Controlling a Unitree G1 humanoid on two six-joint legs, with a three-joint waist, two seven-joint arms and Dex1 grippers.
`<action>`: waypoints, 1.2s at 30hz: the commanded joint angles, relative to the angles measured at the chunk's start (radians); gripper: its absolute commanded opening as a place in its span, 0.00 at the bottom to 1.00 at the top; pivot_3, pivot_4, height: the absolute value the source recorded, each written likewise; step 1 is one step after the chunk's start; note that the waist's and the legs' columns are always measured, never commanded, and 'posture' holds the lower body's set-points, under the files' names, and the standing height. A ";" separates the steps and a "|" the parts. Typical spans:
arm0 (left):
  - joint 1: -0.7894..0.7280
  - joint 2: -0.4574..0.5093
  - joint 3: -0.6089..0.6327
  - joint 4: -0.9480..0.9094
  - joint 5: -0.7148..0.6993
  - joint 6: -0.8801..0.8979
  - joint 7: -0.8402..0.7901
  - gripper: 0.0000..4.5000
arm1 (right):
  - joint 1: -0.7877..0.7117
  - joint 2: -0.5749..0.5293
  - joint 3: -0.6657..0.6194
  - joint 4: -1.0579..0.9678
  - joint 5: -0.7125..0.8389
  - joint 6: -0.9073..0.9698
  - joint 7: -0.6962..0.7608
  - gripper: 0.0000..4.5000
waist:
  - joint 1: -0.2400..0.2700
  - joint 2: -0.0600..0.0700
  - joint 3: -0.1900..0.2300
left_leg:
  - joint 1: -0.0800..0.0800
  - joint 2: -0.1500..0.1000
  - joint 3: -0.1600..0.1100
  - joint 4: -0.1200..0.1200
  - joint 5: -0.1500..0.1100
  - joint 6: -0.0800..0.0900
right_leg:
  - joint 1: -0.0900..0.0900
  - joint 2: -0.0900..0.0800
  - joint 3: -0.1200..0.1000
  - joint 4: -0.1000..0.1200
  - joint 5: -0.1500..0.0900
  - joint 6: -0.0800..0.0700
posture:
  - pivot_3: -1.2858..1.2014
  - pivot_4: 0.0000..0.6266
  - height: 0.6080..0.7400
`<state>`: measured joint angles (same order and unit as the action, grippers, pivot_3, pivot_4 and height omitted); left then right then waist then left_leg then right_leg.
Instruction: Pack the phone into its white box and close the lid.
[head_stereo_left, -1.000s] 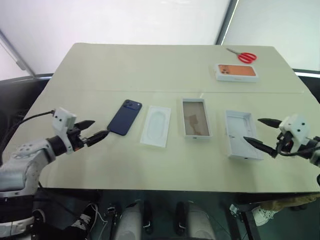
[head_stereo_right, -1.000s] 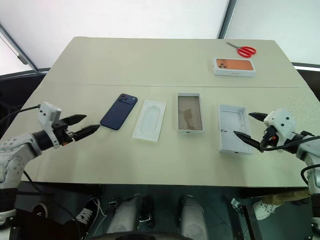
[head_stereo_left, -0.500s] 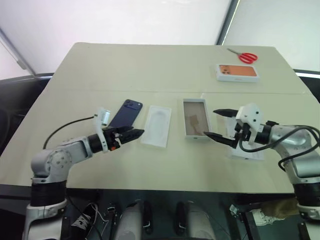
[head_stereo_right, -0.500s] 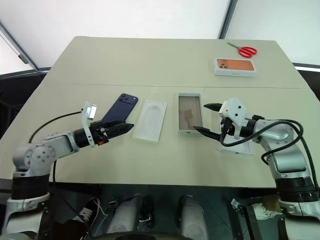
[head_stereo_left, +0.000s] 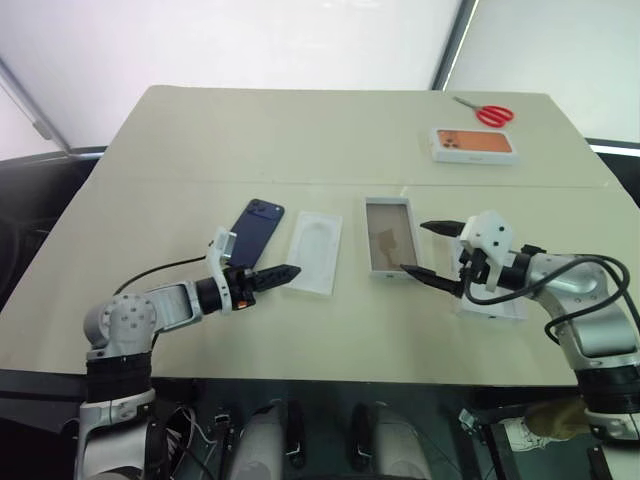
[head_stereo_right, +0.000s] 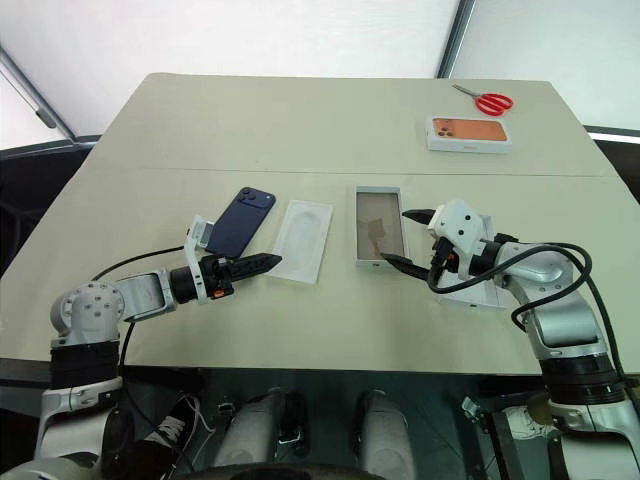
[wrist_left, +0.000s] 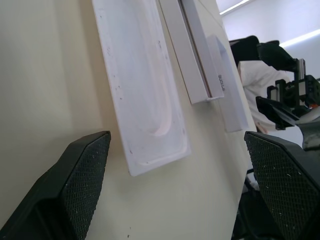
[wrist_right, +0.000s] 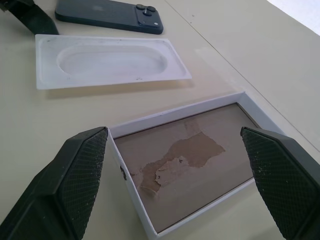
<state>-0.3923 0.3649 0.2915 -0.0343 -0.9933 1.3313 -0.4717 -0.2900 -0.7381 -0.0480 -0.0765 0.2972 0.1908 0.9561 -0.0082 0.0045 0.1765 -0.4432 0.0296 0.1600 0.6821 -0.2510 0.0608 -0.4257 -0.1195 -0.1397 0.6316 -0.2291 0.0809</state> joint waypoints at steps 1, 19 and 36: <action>0.013 -0.003 0.000 0.007 -0.002 0.009 0.007 1.00 | -0.019 0.006 -0.008 -0.021 -0.005 -0.017 -0.010 0.99 | 0.000 0.000 0.000 | 0.000 0.000 0.000 0.000 0.000 0.000 | 0.000 0.000 0.000 0.000 0.000 0.000 | 0.52 0.24 0.98; -0.012 -0.065 0.086 0.137 -0.028 0.069 0.081 0.15 | -0.037 0.014 -0.009 -0.017 -0.023 -0.022 -0.018 1.00 | -0.001 0.001 -0.001 | 0.001 0.000 0.000 0.000 0.000 0.000 | 0.000 -0.001 0.000 0.000 0.000 0.000 | 0.52 0.24 0.98; -0.062 -0.115 0.207 0.143 -0.131 0.047 0.152 0.01 | -0.035 0.033 0.057 0.006 -0.065 -0.046 -0.001 1.00 | -0.001 0.001 -0.001 | 0.001 0.000 -0.001 0.000 -0.001 -0.002 | 0.001 -0.001 0.000 0.000 0.000 0.000 | 0.52 0.24 0.98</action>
<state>-0.4332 0.2572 0.4420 0.1029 -1.0833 1.3965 -0.3480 -0.3230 -0.7054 -0.0013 -0.0548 0.2380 0.1647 0.9473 -0.0094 0.0055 0.1755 -0.4422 0.0299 0.1594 0.6821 -0.2517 0.0588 -0.4248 -0.1203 -0.1396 0.6316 -0.2291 0.0806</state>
